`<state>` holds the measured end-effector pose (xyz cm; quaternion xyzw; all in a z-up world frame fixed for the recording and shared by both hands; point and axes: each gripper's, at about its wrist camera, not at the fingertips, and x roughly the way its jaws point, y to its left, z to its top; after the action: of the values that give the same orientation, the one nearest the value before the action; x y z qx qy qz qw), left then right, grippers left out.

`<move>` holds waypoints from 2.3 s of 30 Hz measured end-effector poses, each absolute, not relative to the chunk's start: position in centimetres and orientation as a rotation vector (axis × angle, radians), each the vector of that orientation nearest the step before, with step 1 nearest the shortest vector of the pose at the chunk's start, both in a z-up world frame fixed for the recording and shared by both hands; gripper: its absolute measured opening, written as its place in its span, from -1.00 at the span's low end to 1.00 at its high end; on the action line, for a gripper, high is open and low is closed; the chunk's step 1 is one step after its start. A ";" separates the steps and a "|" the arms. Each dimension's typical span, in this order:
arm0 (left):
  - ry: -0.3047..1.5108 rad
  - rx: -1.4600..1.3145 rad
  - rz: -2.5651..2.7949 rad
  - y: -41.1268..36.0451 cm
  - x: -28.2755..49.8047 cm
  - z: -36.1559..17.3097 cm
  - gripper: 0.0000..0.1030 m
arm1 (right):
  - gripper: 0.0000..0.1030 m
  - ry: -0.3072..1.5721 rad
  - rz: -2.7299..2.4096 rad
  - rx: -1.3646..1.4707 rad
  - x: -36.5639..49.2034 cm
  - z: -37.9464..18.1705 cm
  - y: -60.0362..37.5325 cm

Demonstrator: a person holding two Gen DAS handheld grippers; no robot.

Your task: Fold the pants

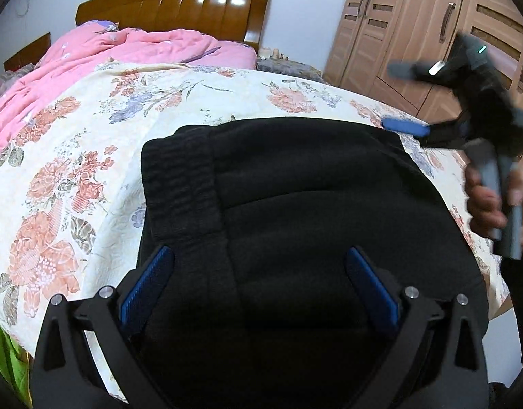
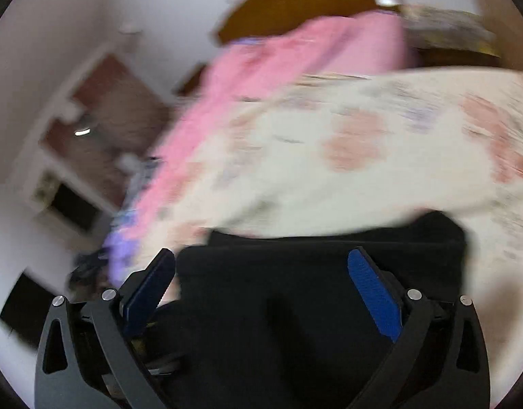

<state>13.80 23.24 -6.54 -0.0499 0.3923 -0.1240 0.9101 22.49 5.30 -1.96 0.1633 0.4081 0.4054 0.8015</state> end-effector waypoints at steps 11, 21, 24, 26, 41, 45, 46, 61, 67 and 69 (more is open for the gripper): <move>0.839 -0.123 -0.206 23.7 13.3 -6.0 0.96 | 0.91 0.848 0.864 0.370 23.1 0.0 7.5; 0.803 -0.195 -0.351 22.0 17.5 -0.3 0.96 | 0.91 0.672 0.806 0.212 8.0 -3.2 -0.9; 0.906 -0.172 -0.331 20.8 21.3 -2.8 0.96 | 0.91 0.757 0.828 0.118 6.1 -5.5 0.1; 0.949 -0.179 -0.313 20.6 21.9 -4.4 0.96 | 0.92 0.734 0.826 0.033 4.5 -6.5 1.0; 0.829 -0.151 -0.300 20.5 19.8 -5.2 0.96 | 0.92 0.664 0.733 -0.193 -0.5 -8.5 2.8; 0.817 -0.163 -0.301 20.8 19.7 -5.2 0.96 | 0.92 0.662 0.702 -0.239 -0.5 -8.4 3.2; 0.814 -0.169 -0.304 20.9 19.6 -5.2 0.96 | 0.92 0.659 0.703 -0.235 -0.4 -8.5 2.9; 0.715 0.074 -0.039 18.8 9.8 -4.5 0.96 | 0.92 0.728 0.595 -0.178 4.4 -7.1 2.6; 0.670 0.007 -0.018 21.6 6.0 -5.9 0.97 | 0.92 0.720 0.533 -0.155 3.2 -6.8 1.1; 0.637 0.110 0.106 21.0 4.0 -4.9 0.97 | 0.92 0.653 0.493 -0.166 1.5 -5.8 0.2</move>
<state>3.96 21.03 -4.92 0.0541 0.3127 0.0523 0.9469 1.47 0.17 -5.82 -0.0804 0.3172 0.2395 0.9141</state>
